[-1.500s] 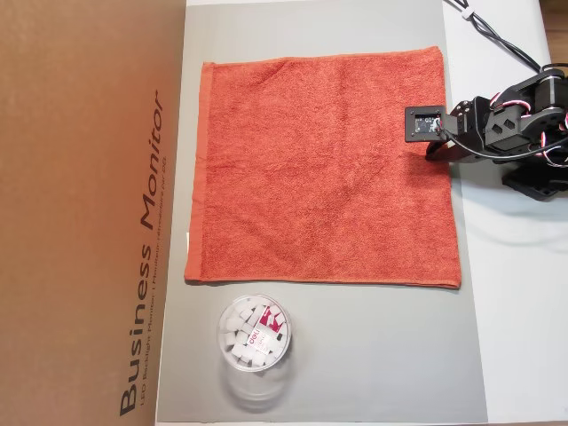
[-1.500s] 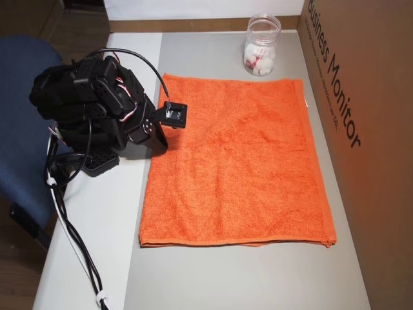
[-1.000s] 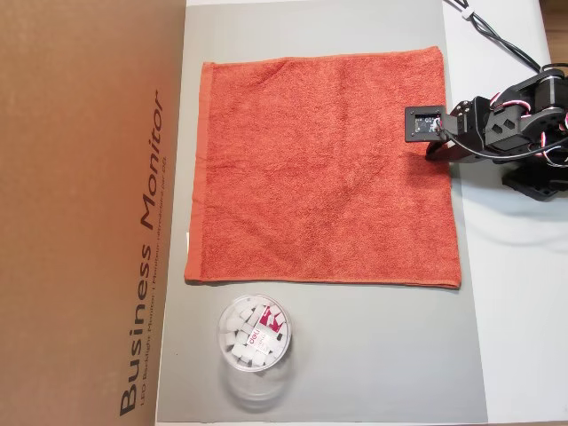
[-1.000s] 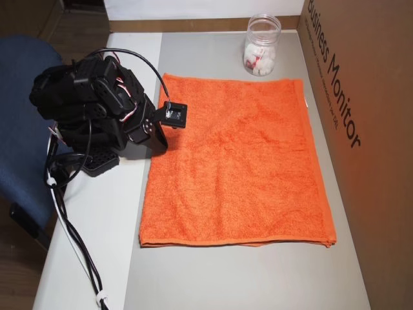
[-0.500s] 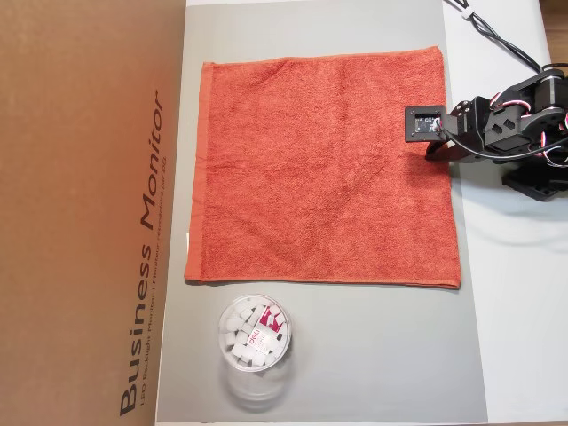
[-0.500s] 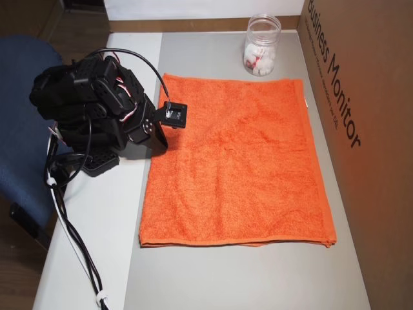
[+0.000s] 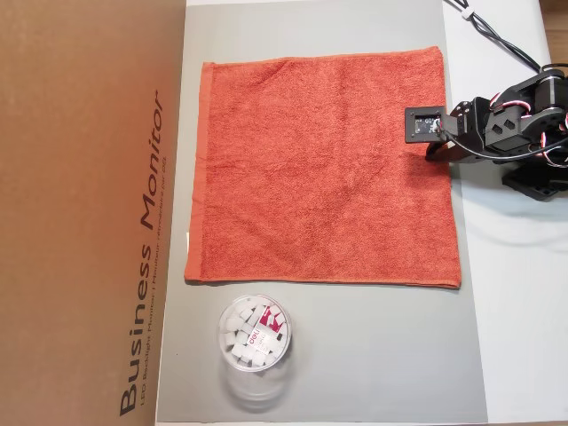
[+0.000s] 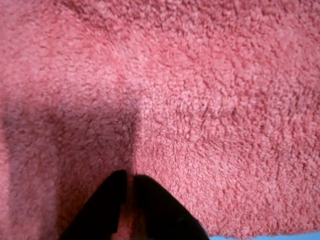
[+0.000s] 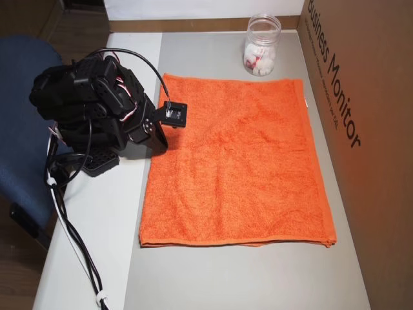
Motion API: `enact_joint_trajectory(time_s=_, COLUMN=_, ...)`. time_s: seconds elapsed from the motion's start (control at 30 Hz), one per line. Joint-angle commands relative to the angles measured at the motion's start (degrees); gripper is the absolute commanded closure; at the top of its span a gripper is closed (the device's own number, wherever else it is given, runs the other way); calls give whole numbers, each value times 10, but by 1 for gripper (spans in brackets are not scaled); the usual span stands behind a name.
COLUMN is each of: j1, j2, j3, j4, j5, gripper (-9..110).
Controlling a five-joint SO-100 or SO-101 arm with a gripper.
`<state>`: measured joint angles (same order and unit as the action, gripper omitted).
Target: Fold the blanket.
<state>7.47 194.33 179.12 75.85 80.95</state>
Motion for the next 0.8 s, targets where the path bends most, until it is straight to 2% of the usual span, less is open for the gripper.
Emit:
enact_joint_trajectory(time_s=0.0, j1=0, j2=5, j3=4, j4=2, j5=-4, gripper=102)
enact_joint_trajectory(time_s=0.4, j1=3, j2=-5, j3=-31, j4=8, j5=-5, gripper=101)
enact_joint_trajectory(time_s=0.77, j1=-4, j2=-199, j3=-161, j4=1, j5=-4, gripper=102)
